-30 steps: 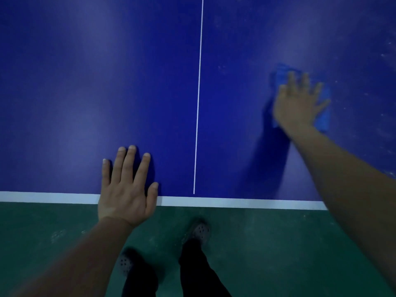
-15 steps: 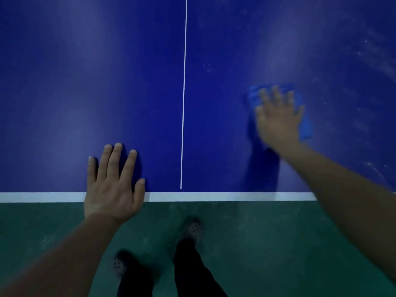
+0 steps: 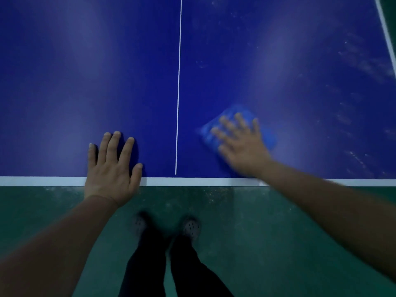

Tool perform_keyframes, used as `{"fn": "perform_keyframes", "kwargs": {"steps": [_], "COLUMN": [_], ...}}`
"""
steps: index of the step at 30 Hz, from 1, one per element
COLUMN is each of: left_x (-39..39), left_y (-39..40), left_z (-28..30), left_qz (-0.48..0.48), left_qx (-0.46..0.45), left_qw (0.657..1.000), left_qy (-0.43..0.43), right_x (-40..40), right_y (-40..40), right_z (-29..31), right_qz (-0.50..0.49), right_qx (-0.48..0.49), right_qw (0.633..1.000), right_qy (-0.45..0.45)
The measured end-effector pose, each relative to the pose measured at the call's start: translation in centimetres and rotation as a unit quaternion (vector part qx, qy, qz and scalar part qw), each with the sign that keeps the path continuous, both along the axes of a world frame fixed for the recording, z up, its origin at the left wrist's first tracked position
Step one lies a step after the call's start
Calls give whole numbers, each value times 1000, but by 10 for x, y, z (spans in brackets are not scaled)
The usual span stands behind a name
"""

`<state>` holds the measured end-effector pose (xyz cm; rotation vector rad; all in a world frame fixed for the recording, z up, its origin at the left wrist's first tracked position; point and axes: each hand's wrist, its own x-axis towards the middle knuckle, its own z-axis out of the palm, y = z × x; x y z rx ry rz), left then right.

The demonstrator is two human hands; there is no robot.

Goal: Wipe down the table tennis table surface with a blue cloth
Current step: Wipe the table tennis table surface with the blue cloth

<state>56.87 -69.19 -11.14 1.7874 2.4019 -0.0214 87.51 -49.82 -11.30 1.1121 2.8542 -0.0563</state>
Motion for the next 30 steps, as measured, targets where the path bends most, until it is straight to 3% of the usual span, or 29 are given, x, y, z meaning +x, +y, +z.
{"fn": "perform_keyframes", "kwargs": {"steps": [2,4,6,8,10,12,14,18,23,25,28,30], "left_x": [0,0,-1,-1,1,-1,-10,-49,-87,-91,-91,-91], "left_y": [-1,0,2,3,3,9,25,99,193,202,200,200], "left_z": [0,1,3,5,8,11,11,5,-2,-5,-5,-3], "left_qz": [4,12,22,25,30,35,23,1,6,-7,-9,-11], "left_qx": [-5,-4,-2,-7,-6,-1,-2,12,-12,-22,-22,-27], "left_qw": [1000,1000,999,998,997,996,997,998,999,1000,999,999], "left_qy": [-8,-26,-48,-52,-65,-76,-70,-65,-38,-21,-24,-25], "right_x": [24,28,-2,-48,-83,-92,-92,-91,-116,-145,-185,-185], "right_y": [56,80,67,25,-29,-32,24,116,34,29,88,155], "right_z": [7,14,14,10,6,5,4,11,4,4,1,-2], "right_qz": [-214,-388,-436,-341,-131,26,7,-193,-121,-68,-14,-95], "right_qx": [-10,-54,-53,-28,-25,-38,-26,-50,8,-12,-26,0], "right_qw": [977,920,898,939,990,999,1000,979,993,997,998,995], "right_qy": [-13,22,38,34,37,25,12,-35,0,19,49,40]}}
